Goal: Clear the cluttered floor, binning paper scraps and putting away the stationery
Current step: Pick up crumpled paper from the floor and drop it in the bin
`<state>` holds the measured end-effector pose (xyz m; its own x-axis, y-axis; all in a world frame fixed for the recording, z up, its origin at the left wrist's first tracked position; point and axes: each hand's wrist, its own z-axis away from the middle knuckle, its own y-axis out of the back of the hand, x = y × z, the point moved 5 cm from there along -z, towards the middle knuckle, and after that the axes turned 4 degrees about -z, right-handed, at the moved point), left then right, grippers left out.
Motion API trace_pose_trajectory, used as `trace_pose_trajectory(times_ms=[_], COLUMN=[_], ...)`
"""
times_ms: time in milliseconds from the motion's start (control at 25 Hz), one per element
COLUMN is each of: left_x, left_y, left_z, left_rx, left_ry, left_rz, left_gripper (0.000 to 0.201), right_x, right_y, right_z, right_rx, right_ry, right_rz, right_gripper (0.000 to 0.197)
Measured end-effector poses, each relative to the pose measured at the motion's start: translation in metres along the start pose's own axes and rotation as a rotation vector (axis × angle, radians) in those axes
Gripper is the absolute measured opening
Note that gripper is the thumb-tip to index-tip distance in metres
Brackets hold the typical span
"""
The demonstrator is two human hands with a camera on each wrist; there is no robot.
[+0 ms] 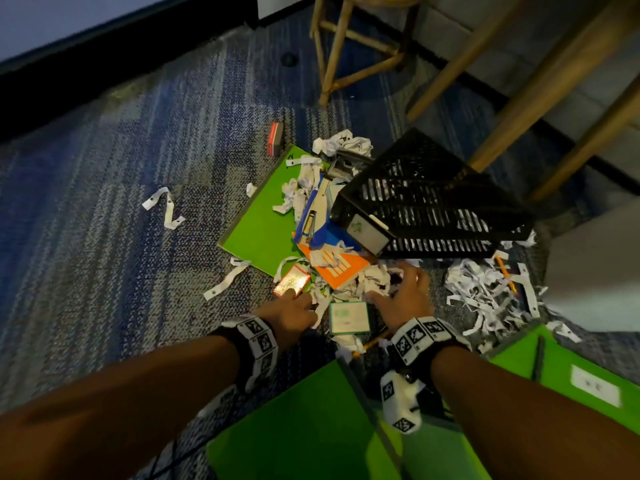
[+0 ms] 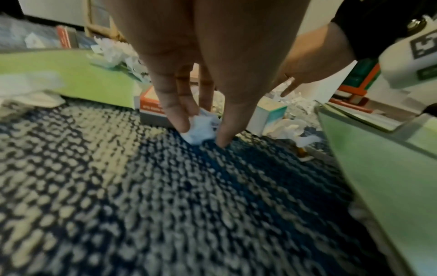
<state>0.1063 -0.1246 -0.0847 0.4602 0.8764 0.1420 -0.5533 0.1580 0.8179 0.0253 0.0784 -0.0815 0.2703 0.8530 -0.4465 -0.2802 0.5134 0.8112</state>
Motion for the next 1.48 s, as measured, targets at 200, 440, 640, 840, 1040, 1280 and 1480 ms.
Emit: trace_pose_trajectory(times_ms=[200, 440, 640, 840, 1040, 1280, 1480], left_x=[-0.010, -0.016, -0.013, 0.023, 0.067, 0.117, 0.173], left_y=[-0.005, -0.009, 0.023, 0.099, 0.186, 0.279, 0.361], left_z=[0.000, 0.002, -0.002, -0.004, -0.010, -0.026, -0.044], left_rx=[-0.123, -0.078, 0.015, 0.104, 0.180, 0.471, 0.649], left_ry=[0.149, 0.174, 0.156, -0.003, -0.125, -0.168, -0.239], left_rz=[0.045, 0.091, 0.169, 0.279, 0.400, 0.605, 0.702], left_gripper=[0.039, 0.030, 0.029, 0.026, 0.026, 0.025, 0.020], right_x=[0.000, -0.003, 0.008, 0.039, 0.056, 0.070, 0.089], right_y=[-0.025, -0.041, -0.001, 0.046, 0.113, 0.233, 0.356], right_z=[-0.016, -0.013, 0.001, 0.017, 0.032, 0.056, 0.063], right_rx=[-0.269, -0.180, -0.036, -0.004, -0.021, 0.152, 0.416], right_ry=[0.014, -0.031, -0.053, -0.106, -0.001, 0.166, 0.230], right_rz=[-0.103, -0.174, -0.315, -0.400, -0.500, -0.562, -0.607], right_gripper=[0.111, 0.055, 0.027, 0.036, 0.032, 0.030, 0.023])
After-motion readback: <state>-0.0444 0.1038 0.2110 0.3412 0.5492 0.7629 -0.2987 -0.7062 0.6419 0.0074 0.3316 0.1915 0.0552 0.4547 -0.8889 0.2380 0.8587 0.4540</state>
